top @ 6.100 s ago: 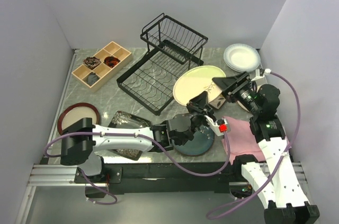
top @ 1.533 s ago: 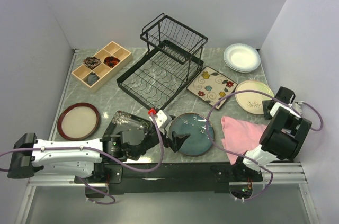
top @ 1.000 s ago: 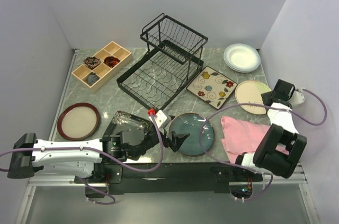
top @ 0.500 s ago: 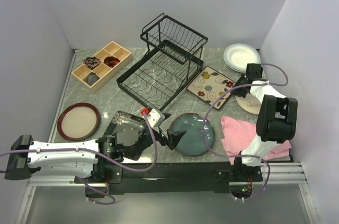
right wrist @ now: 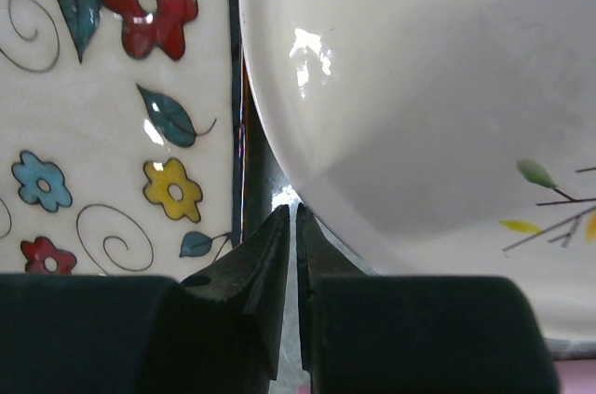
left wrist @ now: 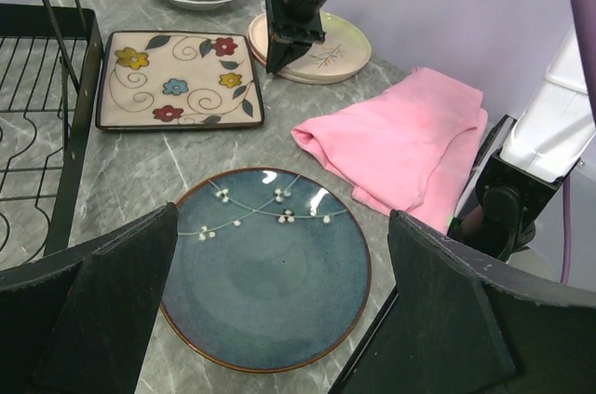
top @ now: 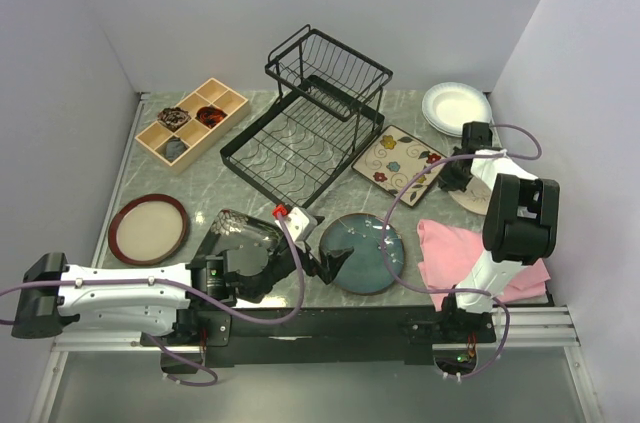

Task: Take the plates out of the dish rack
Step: Place the plate at the center of the board, then reset both arms

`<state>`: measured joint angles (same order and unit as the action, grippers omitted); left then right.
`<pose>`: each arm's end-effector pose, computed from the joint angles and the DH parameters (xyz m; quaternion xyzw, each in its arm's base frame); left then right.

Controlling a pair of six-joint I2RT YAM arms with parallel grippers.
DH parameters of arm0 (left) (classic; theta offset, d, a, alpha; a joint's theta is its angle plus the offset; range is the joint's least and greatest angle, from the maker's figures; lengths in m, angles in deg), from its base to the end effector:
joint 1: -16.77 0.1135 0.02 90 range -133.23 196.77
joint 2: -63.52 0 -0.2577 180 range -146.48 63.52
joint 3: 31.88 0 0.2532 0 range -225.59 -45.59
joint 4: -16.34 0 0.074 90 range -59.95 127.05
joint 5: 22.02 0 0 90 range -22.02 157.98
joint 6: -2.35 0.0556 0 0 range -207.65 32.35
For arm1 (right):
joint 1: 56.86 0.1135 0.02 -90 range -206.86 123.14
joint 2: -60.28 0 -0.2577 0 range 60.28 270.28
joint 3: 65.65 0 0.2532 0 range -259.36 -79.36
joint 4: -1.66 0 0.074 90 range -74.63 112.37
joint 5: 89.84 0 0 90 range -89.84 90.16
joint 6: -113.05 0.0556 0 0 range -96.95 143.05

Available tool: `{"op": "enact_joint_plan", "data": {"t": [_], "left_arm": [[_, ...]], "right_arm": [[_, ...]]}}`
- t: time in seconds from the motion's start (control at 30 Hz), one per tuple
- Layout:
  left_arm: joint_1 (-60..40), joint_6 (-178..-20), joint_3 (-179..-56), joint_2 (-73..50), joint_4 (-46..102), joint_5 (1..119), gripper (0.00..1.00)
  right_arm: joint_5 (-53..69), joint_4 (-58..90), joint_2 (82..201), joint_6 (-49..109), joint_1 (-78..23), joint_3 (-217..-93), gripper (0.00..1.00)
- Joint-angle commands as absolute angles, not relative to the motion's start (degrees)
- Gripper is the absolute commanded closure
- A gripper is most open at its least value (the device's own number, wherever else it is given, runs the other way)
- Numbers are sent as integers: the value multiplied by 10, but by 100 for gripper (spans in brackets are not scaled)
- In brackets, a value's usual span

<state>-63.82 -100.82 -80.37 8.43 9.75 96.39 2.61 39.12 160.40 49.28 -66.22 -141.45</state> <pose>0.0665 -0.2393 0.2957 0.2361 0.6666 -0.3817 0.5952 0.3529 -0.0558 0.1488 0.2914 0.9248 0.0563 0.2381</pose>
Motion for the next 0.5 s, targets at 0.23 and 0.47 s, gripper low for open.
{"op": "enact_joint_plan", "data": {"t": [0.23,0.47], "left_arm": [[-637,-1001,-810,81,70,982,1],[-637,-988,-810,85,72,1000,1]], "right_arm": [[28,380,1581,474,-657,-1461,86],[82,371,1401,491,-553,-1416,60]]}}
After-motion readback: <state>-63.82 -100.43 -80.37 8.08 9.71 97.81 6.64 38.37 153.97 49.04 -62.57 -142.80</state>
